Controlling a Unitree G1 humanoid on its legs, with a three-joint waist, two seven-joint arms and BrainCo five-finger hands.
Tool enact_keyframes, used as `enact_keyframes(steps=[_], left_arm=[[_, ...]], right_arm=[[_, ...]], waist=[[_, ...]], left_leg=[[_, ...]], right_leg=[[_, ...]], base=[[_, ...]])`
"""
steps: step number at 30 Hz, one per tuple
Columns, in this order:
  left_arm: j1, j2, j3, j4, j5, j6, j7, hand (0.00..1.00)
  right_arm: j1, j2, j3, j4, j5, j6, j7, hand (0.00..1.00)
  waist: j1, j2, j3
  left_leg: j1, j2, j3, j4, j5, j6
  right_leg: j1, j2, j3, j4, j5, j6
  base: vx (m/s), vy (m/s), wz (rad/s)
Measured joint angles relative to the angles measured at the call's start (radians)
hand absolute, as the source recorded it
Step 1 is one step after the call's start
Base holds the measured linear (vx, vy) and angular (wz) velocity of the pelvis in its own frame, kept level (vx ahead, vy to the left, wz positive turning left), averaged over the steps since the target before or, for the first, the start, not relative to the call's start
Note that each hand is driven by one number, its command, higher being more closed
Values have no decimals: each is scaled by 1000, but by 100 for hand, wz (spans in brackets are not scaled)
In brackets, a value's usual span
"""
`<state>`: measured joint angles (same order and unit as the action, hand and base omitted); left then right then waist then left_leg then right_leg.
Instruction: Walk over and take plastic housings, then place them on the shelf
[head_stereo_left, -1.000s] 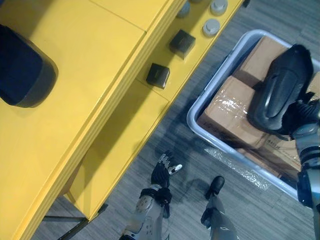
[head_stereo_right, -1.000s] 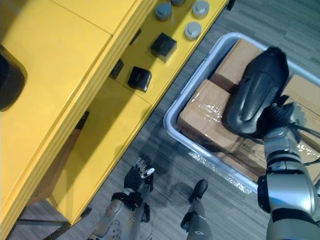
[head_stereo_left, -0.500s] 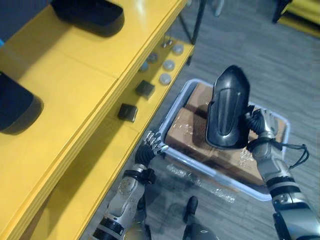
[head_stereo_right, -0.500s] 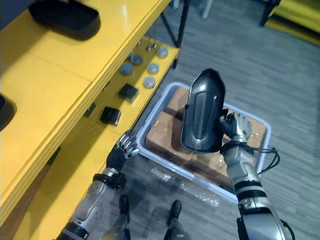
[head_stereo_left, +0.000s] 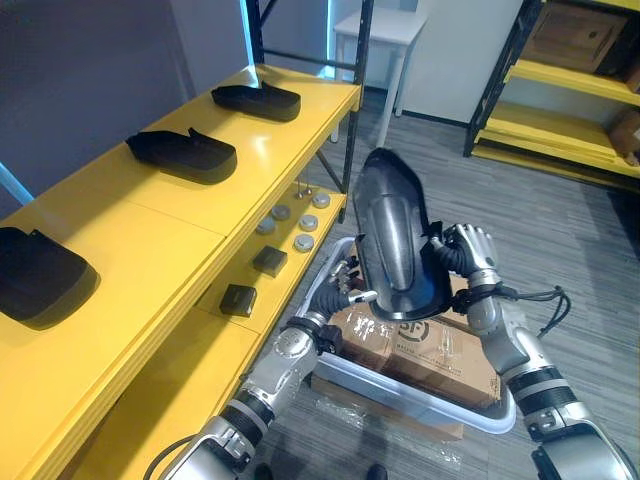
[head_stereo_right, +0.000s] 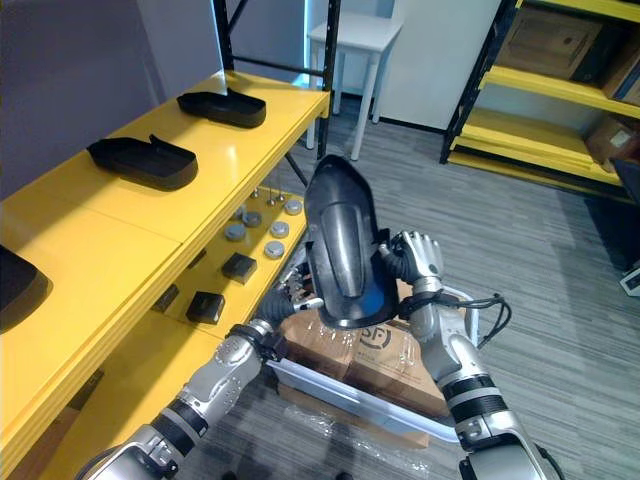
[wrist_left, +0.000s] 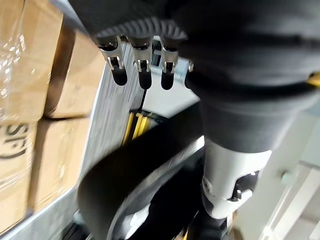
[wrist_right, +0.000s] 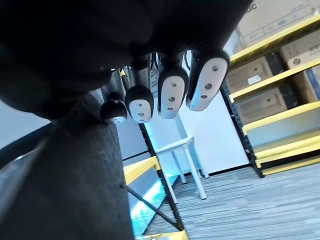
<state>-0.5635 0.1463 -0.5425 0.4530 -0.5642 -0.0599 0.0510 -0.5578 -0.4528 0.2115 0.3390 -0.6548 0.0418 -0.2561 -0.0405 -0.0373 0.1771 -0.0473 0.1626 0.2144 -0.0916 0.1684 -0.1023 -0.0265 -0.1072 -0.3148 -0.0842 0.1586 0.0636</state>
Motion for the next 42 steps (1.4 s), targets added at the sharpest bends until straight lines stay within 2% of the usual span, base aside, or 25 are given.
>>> enact_keyframes(steps=[4,9,10,12,14,15,17,21,22,27,29,31,32,34,36,37,38,39,40,41,42], left_arm=[[-1,-4,-5,26,-5,12,0,0],[-1,-2,-43,39,-88,23,4,0],[-1,-2,-43,40,-115,26,10,100],[-1,-4,-42,40,-132,27,32,100],[-4,-9,-26,40,-151,24,105,100],[-4,-9,-18,40,-157,24,117,100],[-4,-19,40,40,-164,1,174,100],[-4,-21,119,40,-171,-32,241,100],[-3,-21,127,35,-179,-52,250,100],[122,-21,158,-155,-181,-80,258,100],[167,-29,164,-221,-178,-84,259,100],[189,-32,167,-268,-170,-84,267,100],[220,-35,184,-318,-146,-84,271,100],[315,-34,223,-431,-101,-85,280,100],[412,-26,257,-555,-43,-92,288,100],[464,-16,277,-626,0,-105,292,100],[491,-15,291,-674,50,-115,294,100],[497,-16,297,-690,88,-117,299,100],[508,-17,309,-713,151,-121,304,100],[508,-14,311,-716,194,-121,304,100],[509,-9,312,-717,208,-121,304,100]], right_arm=[[20,24,7,-17,-1,-2,1,100],[24,36,29,-16,-2,-1,-1,100],[27,40,34,-16,-2,-1,-2,100],[48,47,36,-34,-1,1,-10,100],[99,60,39,-102,-1,2,-24,100],[109,66,40,-115,-1,3,-27,100],[148,78,68,-177,0,2,-44,100],[204,108,110,-268,9,2,-71,100],[220,115,114,-288,21,2,-81,100],[317,150,115,-430,69,-4,-121,100],[367,158,115,-479,97,-21,-147,100],[380,158,115,-494,124,-35,-169,100],[379,162,117,-496,137,-57,-174,100],[383,191,144,-498,140,-85,-177,100],[407,235,175,-524,140,-110,-177,100],[410,268,188,-527,142,-136,-177,100],[410,296,190,-526,158,-159,-177,100],[410,308,190,-521,173,-167,-177,100],[411,320,193,-510,201,-179,-174,100],[422,326,193,-499,223,-184,-174,100],[423,331,192,-487,228,-190,-174,100]], waist=[[3,0,-18],[7,1,-44],[7,0,-44],[9,1,-47],[5,0,-49],[6,1,-51],[8,0,-54],[10,0,-58],[10,-1,-59],[17,2,-77],[15,6,-81],[8,11,-83],[14,15,-83],[34,27,-89],[70,31,-96],[88,30,-101],[100,32,-107],[107,31,-108],[112,32,-108],[104,31,-107],[100,28,-103]], left_leg=[[1,0,0,0,1,1],[2,0,-2,0,1,1],[9,0,-4,1,1,1],[15,0,-10,1,1,1],[14,-1,-24,1,1,1],[14,-1,-24,1,1,1],[15,1,-26,1,-2,-3],[35,1,-26,1,-3,-5],[38,1,-31,1,-3,-5],[27,-8,-57,1,-3,-5],[-18,-11,-90,26,-6,-1],[-84,22,46,88,-33,36],[-115,57,195,141,-53,66],[-113,88,359,175,-57,74],[-103,38,336,162,-51,81],[-94,-12,311,139,-52,81],[-93,-65,284,116,-57,85],[-87,-91,272,105,-60,90],[-76,-134,215,91,-66,103],[-55,-172,145,91,-66,141],[-39,-180,113,90,-65,156]], right_leg=[[0,0,1,-1,2,-2],[4,-1,-2,-4,6,-8],[13,0,-4,-4,7,-8],[23,-1,-9,-4,6,-8],[30,-1,-28,-6,5,-7],[30,-1,-28,-6,5,-6],[33,-1,-29,-6,5,-6],[54,-1,-31,-6,3,-5],[60,-2,-34,-7,2,-4],[68,-1,-65,-1,-7,1],[87,-11,-146,0,-15,-2],[102,-28,-257,0,-25,7],[116,-47,-323,0,-35,14],[151,-70,-393,7,-57,47],[186,-114,-452,27,-78,77],[200,-166,-495,81,-103,104],[202,-236,-546,184,-153,94],[202,-276,-564,243,-183,73],[200,-359,-570,411,-203,23],[176,-429,-490,601,-165,-44],[148,-442,-393,684,-133,-90]], base=[[-41,18,-1],[0,0,0],[-14,23,4],[-18,21,9],[-21,17,16],[-29,20,9],[-41,24,3],[-16,10,2],[-25,15,10],[-17,17,17],[-7,-2,98],[14,7,169],[72,49,154],[162,124,138],[176,157,111],[213,196,127],[252,208,140],[332,248,154],[279,225,165],[255,238,166],[216,178,166]])
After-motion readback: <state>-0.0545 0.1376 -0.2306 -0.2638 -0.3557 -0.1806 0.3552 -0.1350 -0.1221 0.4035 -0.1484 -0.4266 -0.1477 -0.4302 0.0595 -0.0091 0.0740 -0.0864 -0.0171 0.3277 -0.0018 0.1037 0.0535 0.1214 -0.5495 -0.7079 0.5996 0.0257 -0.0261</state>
